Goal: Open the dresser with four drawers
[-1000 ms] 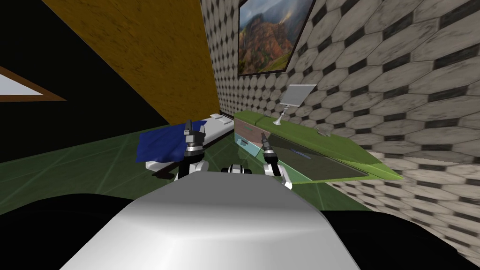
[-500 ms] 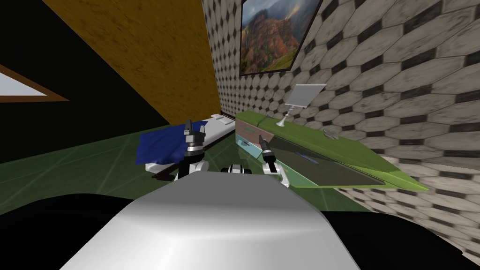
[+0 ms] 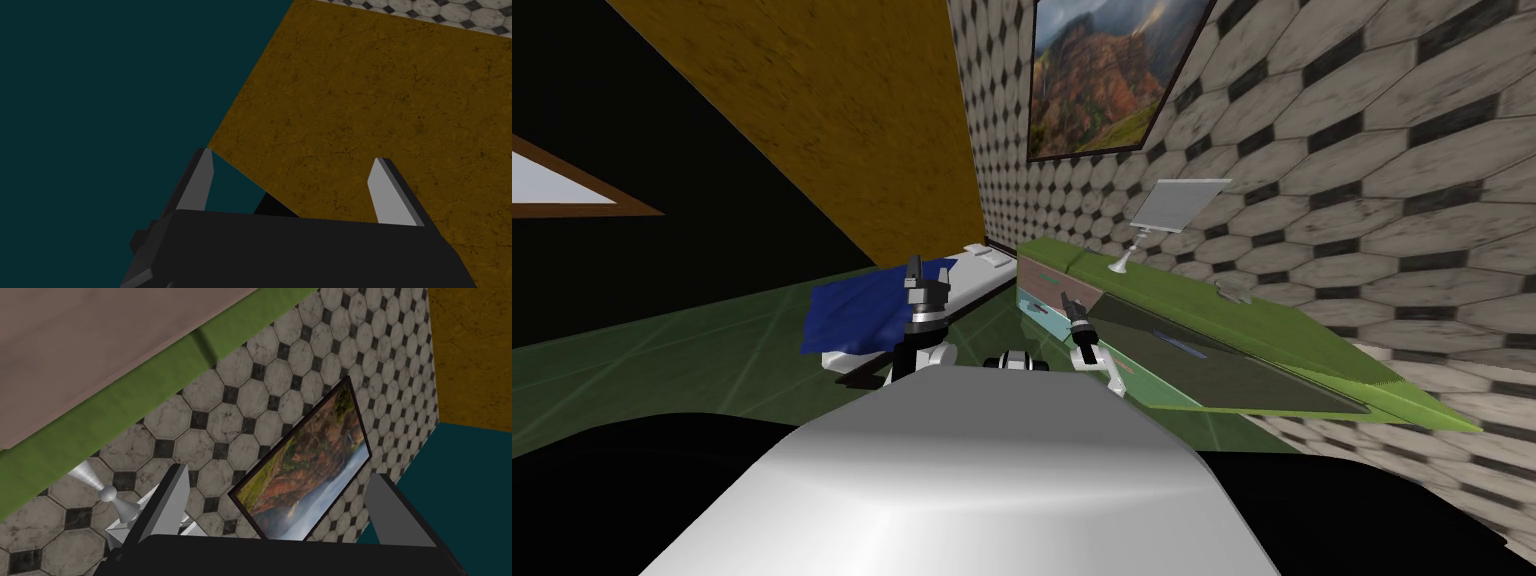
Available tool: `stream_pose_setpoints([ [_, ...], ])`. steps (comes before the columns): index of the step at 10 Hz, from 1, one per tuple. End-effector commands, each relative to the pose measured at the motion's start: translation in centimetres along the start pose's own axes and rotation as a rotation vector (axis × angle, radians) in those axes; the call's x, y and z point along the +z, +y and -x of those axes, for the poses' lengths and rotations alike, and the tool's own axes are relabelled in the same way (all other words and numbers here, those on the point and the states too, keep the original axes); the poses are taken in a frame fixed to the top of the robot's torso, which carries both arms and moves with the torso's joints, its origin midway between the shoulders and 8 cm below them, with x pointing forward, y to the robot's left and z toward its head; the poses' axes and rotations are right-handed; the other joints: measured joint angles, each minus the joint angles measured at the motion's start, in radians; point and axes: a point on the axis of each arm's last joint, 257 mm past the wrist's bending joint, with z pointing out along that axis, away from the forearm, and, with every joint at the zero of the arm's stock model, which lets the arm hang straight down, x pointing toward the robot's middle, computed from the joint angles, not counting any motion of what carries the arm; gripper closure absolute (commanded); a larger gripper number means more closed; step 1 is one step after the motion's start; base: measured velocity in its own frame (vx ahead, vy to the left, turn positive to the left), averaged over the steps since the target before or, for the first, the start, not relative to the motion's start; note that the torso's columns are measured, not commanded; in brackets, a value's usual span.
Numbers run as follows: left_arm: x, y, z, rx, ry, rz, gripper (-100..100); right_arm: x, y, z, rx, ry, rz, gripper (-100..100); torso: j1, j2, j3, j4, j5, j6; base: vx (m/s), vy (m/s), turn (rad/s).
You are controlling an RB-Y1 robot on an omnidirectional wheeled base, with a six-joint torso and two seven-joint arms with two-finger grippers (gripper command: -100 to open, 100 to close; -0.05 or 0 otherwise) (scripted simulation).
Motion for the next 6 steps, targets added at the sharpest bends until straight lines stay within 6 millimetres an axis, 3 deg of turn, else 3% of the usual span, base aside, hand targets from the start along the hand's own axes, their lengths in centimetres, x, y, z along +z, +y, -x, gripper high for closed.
stream_pose_setpoints([
  [1, 0.0, 0.0, 0.0, 0.000, 0.000, 0.000, 0, 0.7, -2.0, -1.8, -0.123, 0.040, -0.060, -100, 0.000, 0.000, 0.000, 0.000, 0.000, 0.000, 0.070, 0.058, 0.026],
  [6, 0.0, 0.0, 0.0, 0.000, 0.000, 0.000, 0, 1.0, -4.8, -3.6, -0.304, 0.095, -0.137, -100, 0.001, 0.000, 0.000, 0.000, 0.000, 0.000, 0.067, 0.047, 0.019],
])
